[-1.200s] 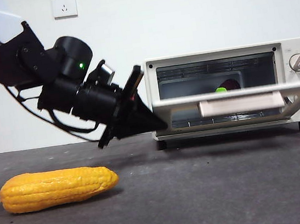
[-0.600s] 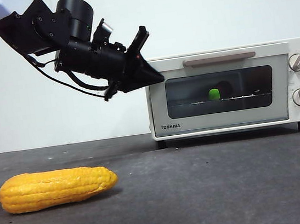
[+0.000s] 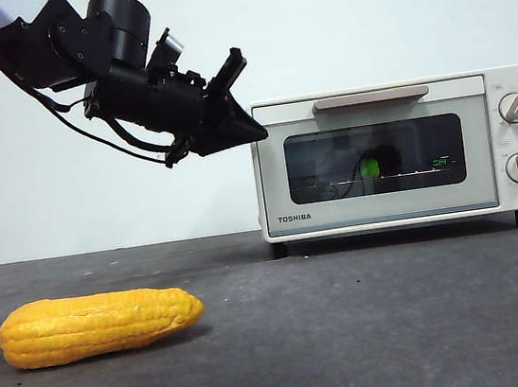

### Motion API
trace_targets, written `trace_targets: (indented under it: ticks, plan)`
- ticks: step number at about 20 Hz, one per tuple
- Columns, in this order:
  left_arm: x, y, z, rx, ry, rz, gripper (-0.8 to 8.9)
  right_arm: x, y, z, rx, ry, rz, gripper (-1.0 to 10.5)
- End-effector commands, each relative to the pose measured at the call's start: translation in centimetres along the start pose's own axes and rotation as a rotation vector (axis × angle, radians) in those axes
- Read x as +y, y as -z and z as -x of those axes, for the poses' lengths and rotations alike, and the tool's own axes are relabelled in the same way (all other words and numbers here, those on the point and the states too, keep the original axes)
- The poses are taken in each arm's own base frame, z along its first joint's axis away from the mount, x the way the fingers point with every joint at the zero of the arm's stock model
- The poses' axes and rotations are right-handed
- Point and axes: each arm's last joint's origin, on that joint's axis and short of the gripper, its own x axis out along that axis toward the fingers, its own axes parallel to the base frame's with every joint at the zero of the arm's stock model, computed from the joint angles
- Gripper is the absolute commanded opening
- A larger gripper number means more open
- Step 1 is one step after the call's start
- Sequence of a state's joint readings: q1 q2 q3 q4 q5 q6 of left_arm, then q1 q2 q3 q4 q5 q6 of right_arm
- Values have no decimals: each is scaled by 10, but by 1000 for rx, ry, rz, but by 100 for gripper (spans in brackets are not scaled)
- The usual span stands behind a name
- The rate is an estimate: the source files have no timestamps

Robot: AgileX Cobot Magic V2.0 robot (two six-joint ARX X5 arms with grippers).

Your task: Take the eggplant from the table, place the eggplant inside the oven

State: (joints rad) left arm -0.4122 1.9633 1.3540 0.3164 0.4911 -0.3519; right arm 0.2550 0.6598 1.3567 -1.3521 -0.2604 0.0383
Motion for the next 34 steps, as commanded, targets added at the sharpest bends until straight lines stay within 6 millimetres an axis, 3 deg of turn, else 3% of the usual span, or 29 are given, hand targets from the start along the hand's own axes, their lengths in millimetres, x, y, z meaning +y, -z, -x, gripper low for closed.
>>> trace_targets:
  ticks: [1, 8, 15, 19, 25, 29, 34]
  plan:
    - [-7, -8, 8, -4, 7, -19, -7, 0, 3, 0, 20, 2, 12, -12]
    - [-46, -35, 52, 56, -5, -100, -7, 0, 3, 0, 20, 2, 13, -12]
    - [-120, -69, 142, 8, -86, -207, -7, 0, 3, 0, 20, 3, 13, -11]
    - [-157, -70, 197, 10, -108, -218, -7, 0, 3, 0, 20, 6, 13, -8]
    - [-193, -57, 257, 36, -61, -230, -5, 0, 3, 0, 21, 6, 12, 1]
    - [-202, -52, 280, 31, -48, -235, -4, 0, 3, 0, 22, 6, 12, 1]
    - [-204, -52, 283, 22, -46, -232, -4, 0, 3, 0, 22, 6, 12, 1]
